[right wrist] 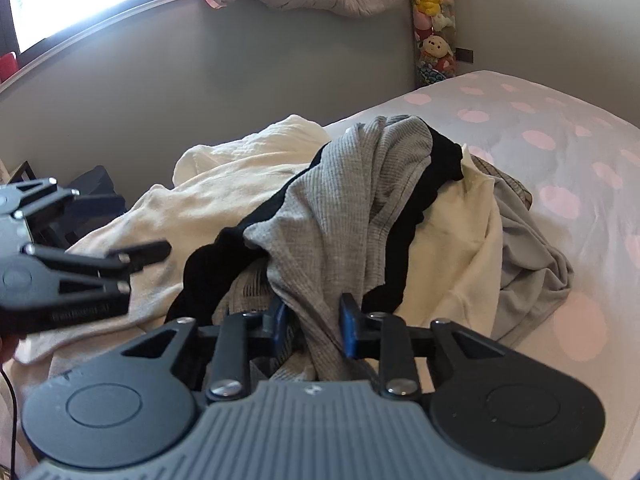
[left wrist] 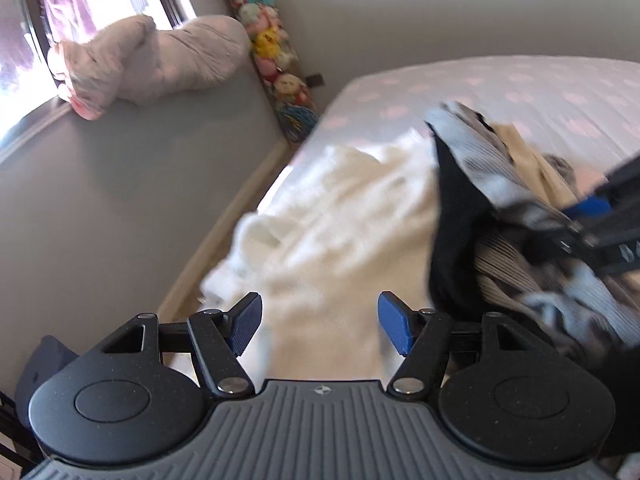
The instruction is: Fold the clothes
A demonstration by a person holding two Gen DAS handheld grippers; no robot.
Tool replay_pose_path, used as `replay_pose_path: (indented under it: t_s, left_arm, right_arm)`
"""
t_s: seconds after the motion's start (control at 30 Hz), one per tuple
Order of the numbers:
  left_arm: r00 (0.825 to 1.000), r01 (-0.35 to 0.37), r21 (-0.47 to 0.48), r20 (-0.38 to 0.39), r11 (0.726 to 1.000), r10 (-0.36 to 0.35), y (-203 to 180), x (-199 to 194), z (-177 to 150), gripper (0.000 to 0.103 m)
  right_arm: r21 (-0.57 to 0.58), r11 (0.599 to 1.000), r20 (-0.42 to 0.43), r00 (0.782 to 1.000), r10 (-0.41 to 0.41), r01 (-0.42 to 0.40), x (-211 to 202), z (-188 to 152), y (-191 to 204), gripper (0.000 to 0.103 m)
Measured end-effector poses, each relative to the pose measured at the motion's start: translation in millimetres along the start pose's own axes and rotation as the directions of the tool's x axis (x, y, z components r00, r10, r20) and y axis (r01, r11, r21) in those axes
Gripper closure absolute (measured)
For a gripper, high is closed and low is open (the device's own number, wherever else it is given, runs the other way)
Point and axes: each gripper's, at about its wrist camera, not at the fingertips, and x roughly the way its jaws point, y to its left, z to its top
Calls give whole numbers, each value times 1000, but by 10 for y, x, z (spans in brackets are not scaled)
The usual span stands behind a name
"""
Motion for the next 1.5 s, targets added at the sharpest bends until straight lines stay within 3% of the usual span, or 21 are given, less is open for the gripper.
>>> replay_pose_path:
  t_s: [0.13, 0.23, 0.27, 0.3, 0.33, 0.37, 0.43, 0.57, 0.73, 0.83, 0.93, 1.0, 1.03, 1.1, 1.2, 1.27, 1.3, 1.33, 1.5]
  left_arm:
    - [999, 7, -77, -34, 997, -10, 239, 145, 105, 36]
    - [993, 75, -171, -75, 982, -89, 392, 297, 129, 38]
    - [989, 103, -208, -82, 973, -122, 438, 341, 132, 42]
    - [982, 144, -256, -79, 956, -169, 475, 373, 124, 57]
    - [977, 169, -301, -76, 939, -200, 503, 398, 119, 65]
    - [977, 165, -329, -76, 930, -200, 514, 394, 122, 68]
    - [981, 156, -338, -59, 928, -186, 527, 325, 154, 90]
    - [983, 175, -306, 6, 936, -183, 534, 44, 256, 96]
    - [979, 166, -320, 165, 933, -117, 724, -576, 500, 97]
    - [952, 127, -316, 305, 940, -26, 857, -1098, 686, 103]
    - [881, 42, -308, 461, 950, 110, 988, -1714, 878, 103]
    - [857, 27, -317, 496, 948, 141, 1129, -2050, 1021, 103]
    - [866, 26, -302, 482, 953, 129, 1179, -2145, 1093, 103]
    - [915, 77, -264, 401, 962, 37, 1195, -2182, 1199, 103]
    - [950, 106, -205, 311, 973, -38, 1042, -2084, 1133, 99]
    - [960, 127, -181, 271, 975, -75, 914, -1933, 993, 76]
    - [964, 138, -169, 251, 976, -93, 850, -1857, 922, 55]
    - [966, 155, -159, 230, 975, -116, 787, -1776, 853, 46]
    - [972, 231, -152, 91, 961, -219, 533, -1246, 550, 45]
  right_arm:
    - [1, 1000, 25, 1000, -7, 7, -132, -41, -46, 83]
    - [12, 1000, 48, 999, -22, 21, -273, -50, -103, 85]
    - [16, 1000, 55, 998, -27, 26, -320, -52, -122, 85]
    - [20, 999, 63, 998, -32, 31, -367, -55, -141, 85]
    - [24, 999, 69, 997, -38, 37, -421, -55, -165, 85]
    - [27, 999, 74, 996, -49, 47, -473, -51, -186, 85]
    - [36, 997, 86, 994, -74, 72, -576, -20, -237, 86]
    - [42, 991, 151, 980, -129, 124, -862, 145, -299, 91]
    - [44, 983, 240, 953, -186, 181, -1252, 417, -344, 95]
    - [44, 982, 259, 947, -188, 183, -1413, 535, -308, 95]
    - [45, 978, 293, 934, -206, 202, -1567, 616, -238, 95]
    - [45, 976, 316, 923, -218, 215, -1669, 670, -191, 95]
    - [46, 974, 328, 918, -224, 221, -1720, 698, -167, 95]
    - [47, 971, 350, 907, -235, 233, -1823, 752, -120, 95]
    - [50, 966, 383, 889, -251, 252, -1977, 833, -50, 95]
    - [45, 964, 391, 884, -257, 261, -2046, 848, -16, 95]
    - [37, 964, 377, 890, -256, 262, -2044, 815, -16, 95]
    - [33, 966, 360, 898, -252, 258, -2027, 764, -25, 95]
    - [30, 970, 288, 927, -239, 240, -1880, 502, -100, 95]
